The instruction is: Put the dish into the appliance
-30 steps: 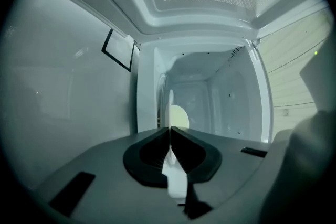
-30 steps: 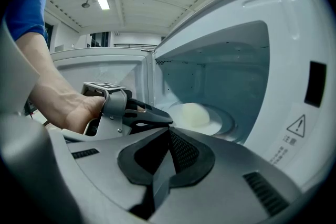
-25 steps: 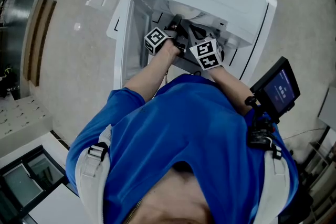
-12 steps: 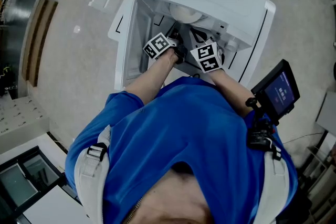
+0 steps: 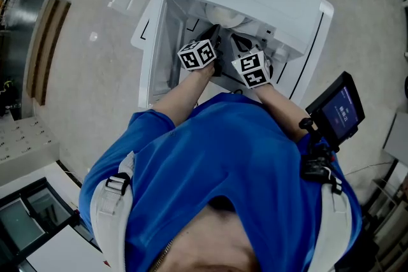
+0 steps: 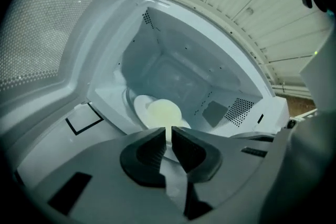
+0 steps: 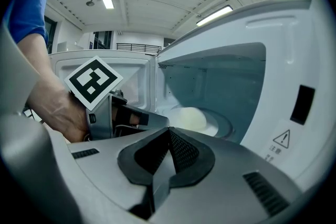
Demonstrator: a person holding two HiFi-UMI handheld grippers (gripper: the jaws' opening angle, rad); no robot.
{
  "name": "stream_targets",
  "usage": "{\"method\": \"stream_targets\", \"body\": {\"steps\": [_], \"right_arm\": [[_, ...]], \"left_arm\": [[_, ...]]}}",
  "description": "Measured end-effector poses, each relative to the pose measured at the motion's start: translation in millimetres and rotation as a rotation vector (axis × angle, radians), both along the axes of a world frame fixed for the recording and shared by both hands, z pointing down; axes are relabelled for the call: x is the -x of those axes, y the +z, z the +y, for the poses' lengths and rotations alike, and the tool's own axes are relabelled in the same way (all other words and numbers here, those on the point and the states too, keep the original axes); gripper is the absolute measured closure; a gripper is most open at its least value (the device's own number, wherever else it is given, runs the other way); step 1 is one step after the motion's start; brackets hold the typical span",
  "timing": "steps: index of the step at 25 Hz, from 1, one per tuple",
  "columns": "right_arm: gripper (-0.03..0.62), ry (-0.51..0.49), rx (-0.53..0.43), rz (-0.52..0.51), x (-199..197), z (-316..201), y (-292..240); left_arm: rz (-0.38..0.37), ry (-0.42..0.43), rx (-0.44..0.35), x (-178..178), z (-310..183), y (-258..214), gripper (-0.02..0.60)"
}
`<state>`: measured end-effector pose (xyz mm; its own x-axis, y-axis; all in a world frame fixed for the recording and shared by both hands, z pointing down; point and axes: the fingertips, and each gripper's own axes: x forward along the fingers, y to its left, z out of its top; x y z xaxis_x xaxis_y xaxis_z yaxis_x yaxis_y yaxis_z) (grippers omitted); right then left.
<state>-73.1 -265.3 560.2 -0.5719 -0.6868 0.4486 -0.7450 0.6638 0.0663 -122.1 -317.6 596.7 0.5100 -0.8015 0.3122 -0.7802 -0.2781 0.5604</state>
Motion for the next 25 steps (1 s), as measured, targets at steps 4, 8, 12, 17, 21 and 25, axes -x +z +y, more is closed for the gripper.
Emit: {"method": "stream_targets", "body": {"steps": [4, 8, 12, 17, 21, 25], "right_arm": [[0.592, -0.001, -0.002, -0.002, 1, -1, 0], [0.592, -0.005, -0.008, -0.004, 3, -1, -2], [0.591, 0.003, -0.006, -0.002, 2, -2, -2], [0.592, 0.014, -0.003, -0.009, 0, -3, -1], [0.592, 0.016, -0.007, -0.011, -2, -4, -1], [0.592, 0.019, -0.006, -0.006, -3, -5, -1]], "left_arm": [[-0.031, 0.011, 0.005, -2, -8, 2, 0.558], [-0.038, 0.016, 0.007, -3, -18, 1, 0.558], [-0.047, 0.013, 0.008, -2, -27, -2, 0.558], [-0.058, 0.014, 0.014, -2, -34, 1, 0.560], [-0.061, 0.020, 0.007, -5, -40, -2, 0.559], [-0.067, 0.023, 0.016, -7, -43, 1, 0.560]]}}
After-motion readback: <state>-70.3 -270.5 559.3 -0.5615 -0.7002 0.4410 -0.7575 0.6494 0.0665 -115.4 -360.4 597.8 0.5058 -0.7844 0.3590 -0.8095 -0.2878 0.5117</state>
